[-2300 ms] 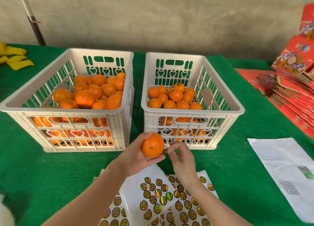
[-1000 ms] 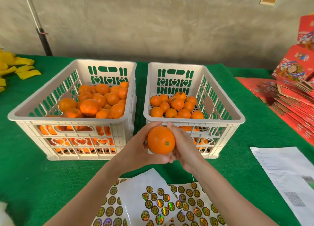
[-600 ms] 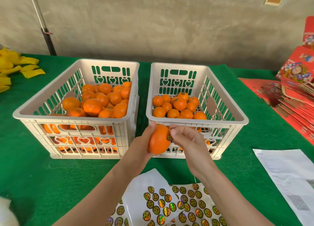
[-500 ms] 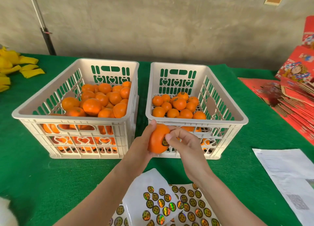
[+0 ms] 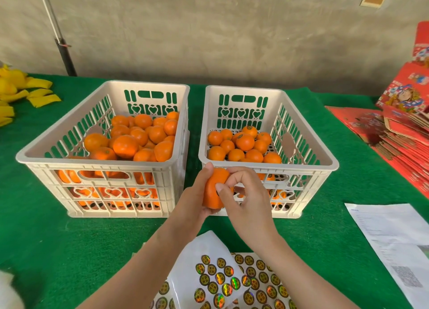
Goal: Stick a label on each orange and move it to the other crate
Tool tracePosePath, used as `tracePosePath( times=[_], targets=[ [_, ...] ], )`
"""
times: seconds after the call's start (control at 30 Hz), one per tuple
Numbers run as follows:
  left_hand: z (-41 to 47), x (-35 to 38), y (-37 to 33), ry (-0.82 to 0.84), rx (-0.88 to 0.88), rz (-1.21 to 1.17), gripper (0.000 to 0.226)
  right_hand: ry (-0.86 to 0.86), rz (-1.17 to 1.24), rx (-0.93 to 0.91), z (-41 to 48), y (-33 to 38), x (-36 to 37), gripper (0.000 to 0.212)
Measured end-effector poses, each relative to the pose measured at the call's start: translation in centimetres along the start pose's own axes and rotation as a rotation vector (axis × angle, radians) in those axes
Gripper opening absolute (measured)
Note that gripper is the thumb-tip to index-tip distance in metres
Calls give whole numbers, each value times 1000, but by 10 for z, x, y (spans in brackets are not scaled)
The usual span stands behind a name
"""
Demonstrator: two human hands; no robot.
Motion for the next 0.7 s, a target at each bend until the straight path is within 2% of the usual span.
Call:
tracePosePath(
  times=[0.07,0.13,0.2,0.27,0.33,0.4,0.47,0.5,0.53,0.57,0.6,0.7],
  targets=[
    [-3,1,-4,-7,-4,8,52,-30,19,-6,0,2,0,17],
    [-2,0,-6,6,-14,-10,52,-1,106,68,2,-3,0,38],
    [-3,0,-10,58,2,20,42,127,222,131,3,-9,5,60],
    [-4,1,-17,90,38,58,24,300,221,92,1,-3,13,82],
    [-7,2,-26,86,48,77,37,341,156,23,4,7,15,92],
    [-9,5,-49,96,127,185,53,271,154,-48,16,18,10,88],
    [-3,2,-83,62,344,457,65,224,186,-88,39,26,3,82],
    [5,-7,-103,-17,497,587,68,214,201,-74,55,27,0,80],
    [14,-19,-123,-120,651,718,62,196,197,-44,75,25,-2,79],
    [28,-32,-137,-214,727,856,53,172,164,-12,98,19,-3,78],
    [46,-45,-144,-287,722,1013,42,151,112,15,124,9,-1,77],
    [100,-83,-138,-443,467,1516,22,128,42,224,208,-44,13,80]
  ],
)
Point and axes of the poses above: each hand's wrist, its own z-axis towards the middle knuckle, its own x-axis out of the palm, y = z × x, the point moved 6 cm from there along z, towards the middle knuckle, and after that the axes turned 6 degrees about -z, right-handed, at the moved point
